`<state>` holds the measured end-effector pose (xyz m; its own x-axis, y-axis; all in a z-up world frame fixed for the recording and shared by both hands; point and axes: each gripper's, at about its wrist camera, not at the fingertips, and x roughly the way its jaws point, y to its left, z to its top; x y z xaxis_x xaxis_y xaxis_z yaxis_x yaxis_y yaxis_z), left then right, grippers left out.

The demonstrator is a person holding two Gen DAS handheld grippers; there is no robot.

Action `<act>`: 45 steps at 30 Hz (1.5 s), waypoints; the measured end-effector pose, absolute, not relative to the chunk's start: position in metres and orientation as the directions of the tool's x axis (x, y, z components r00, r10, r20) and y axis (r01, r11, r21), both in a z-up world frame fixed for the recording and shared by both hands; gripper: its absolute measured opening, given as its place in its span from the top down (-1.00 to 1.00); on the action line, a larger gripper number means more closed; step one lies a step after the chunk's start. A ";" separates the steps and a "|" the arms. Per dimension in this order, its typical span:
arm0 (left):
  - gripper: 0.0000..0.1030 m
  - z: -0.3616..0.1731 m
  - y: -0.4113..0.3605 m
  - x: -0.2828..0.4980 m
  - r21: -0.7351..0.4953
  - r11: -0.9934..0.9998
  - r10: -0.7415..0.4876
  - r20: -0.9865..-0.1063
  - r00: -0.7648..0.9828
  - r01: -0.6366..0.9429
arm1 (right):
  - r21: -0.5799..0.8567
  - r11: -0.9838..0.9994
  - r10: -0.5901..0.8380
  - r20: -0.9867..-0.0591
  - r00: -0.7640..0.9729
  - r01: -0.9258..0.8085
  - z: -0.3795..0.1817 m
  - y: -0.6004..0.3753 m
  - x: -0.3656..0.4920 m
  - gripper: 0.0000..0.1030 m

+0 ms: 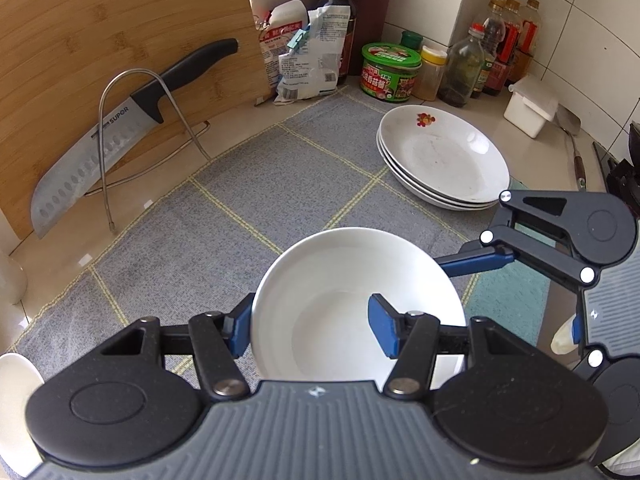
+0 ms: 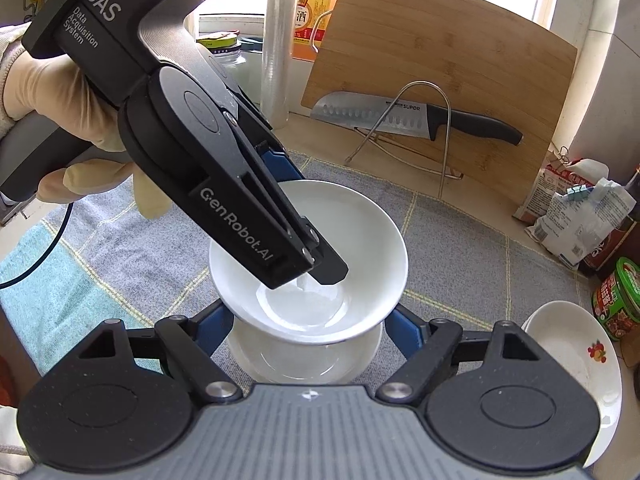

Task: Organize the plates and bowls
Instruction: 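Lower the bowl into the placed bowl and open the left gripper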

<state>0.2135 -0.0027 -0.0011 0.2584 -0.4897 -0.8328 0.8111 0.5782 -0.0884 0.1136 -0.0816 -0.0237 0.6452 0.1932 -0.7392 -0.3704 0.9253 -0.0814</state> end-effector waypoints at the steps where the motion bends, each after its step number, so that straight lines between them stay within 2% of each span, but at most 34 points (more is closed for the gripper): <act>1: -0.12 -0.002 -0.003 0.213 -0.089 0.577 -0.489 -0.834 0.256 0.812 | -0.078 0.926 0.193 -0.741 0.643 -0.369 -0.025 -0.082 0.113 -0.67; 21: -0.12 -0.019 -0.010 0.210 -0.123 0.571 -0.488 -0.846 0.215 0.812 | -0.042 0.932 0.195 -0.778 0.597 -0.360 -0.041 -0.089 0.114 -0.67; 45: -0.14 -0.023 -0.012 0.208 -0.102 0.562 -0.479 -0.850 0.222 0.821 | -0.032 0.932 0.199 -0.787 0.584 -0.361 -0.043 -0.090 0.116 -0.67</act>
